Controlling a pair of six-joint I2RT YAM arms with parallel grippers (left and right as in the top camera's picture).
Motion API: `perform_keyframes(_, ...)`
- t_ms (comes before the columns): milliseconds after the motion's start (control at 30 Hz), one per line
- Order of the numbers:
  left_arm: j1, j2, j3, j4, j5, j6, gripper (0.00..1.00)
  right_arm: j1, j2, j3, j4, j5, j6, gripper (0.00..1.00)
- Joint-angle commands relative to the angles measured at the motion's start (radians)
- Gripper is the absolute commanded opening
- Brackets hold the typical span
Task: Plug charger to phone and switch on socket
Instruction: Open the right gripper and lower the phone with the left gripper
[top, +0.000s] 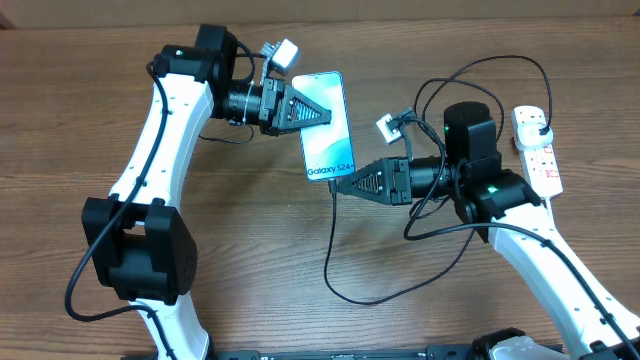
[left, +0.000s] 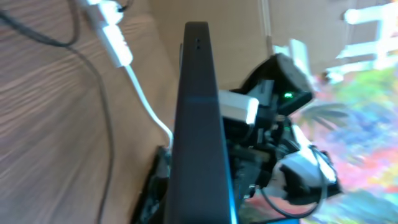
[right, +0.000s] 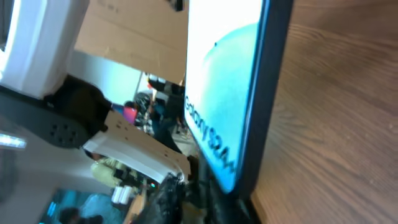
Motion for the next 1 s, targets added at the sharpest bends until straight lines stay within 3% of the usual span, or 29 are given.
perform_keyframes(0, -0.03, -0.003, 0.001, -0.018, -0.116, 0.017, 0.04, -0.017, -0.002, 0.022, 0.006, 0.076, -0.012, 0.23)
perform_keyframes(233, 0.0, -0.002, 0.001, -0.018, -0.275, -0.021, 0.04, -0.017, -0.002, 0.022, -0.094, 0.192, -0.026, 0.41)
perform_keyframes(600, 0.018, 0.013, 0.001, -0.01, -0.606, -0.138, 0.04, -0.017, -0.002, 0.022, -0.312, 0.569, -0.026, 0.55)
perform_keyframes(967, 0.045, 0.195, 0.001, 0.097, -0.659, -0.259, 0.05, -0.017, -0.002, 0.022, -0.393, 0.662, -0.026, 0.62)
